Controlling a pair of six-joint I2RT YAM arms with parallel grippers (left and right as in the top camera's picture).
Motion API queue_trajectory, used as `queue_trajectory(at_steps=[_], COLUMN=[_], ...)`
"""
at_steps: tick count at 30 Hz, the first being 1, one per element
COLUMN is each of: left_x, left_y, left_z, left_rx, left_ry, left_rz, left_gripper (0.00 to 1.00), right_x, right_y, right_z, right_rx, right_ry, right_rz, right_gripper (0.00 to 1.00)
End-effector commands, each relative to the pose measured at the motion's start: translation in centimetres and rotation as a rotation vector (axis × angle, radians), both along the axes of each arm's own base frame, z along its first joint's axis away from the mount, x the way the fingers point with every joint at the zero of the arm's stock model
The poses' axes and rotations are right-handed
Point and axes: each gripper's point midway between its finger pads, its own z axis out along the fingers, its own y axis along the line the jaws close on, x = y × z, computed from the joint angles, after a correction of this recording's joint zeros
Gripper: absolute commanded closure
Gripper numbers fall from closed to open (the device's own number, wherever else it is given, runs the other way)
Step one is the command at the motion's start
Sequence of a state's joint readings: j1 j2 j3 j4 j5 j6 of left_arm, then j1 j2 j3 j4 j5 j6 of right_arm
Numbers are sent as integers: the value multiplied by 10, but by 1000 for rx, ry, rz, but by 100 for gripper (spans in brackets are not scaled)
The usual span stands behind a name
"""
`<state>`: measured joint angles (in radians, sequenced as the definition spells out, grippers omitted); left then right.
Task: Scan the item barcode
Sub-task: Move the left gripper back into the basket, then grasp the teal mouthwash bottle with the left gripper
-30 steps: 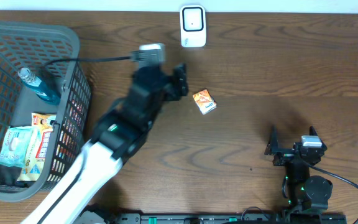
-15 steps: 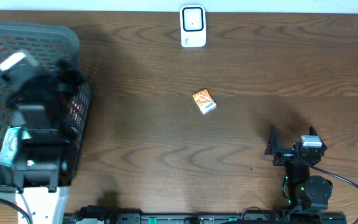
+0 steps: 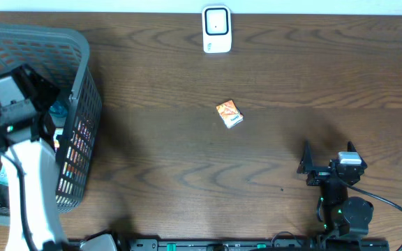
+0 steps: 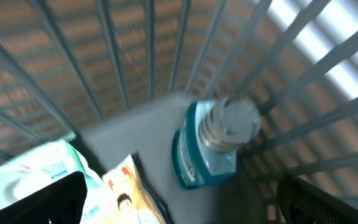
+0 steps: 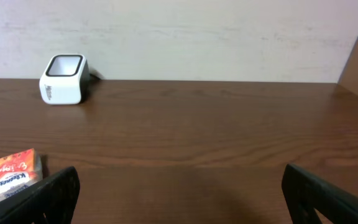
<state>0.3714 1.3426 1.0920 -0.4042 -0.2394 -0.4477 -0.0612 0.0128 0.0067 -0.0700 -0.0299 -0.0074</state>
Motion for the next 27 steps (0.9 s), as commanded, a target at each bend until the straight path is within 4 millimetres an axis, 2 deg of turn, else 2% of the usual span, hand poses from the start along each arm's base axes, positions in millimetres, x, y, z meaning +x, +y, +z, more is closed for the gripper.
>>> queue_trajectory(at_steps=[1, 10, 19, 27], left_x=[12, 29, 47, 57], left_y=[1, 7, 12, 15], left_z=[-18, -25, -60, -77], left_rx=[-30, -19, -50, -56], left_ry=[35, 6, 37, 44], left_rz=[-24, -24, -31, -30], left_gripper=[2, 2, 2, 2], right_x=[0, 0, 0, 0], right_y=[2, 2, 2, 2], right_z=[-1, -1, -1, -1], right_rx=[14, 14, 14, 14], right_ry=[2, 2, 2, 2], right_rz=[5, 5, 5, 5], right_gripper=[1, 1, 1, 1])
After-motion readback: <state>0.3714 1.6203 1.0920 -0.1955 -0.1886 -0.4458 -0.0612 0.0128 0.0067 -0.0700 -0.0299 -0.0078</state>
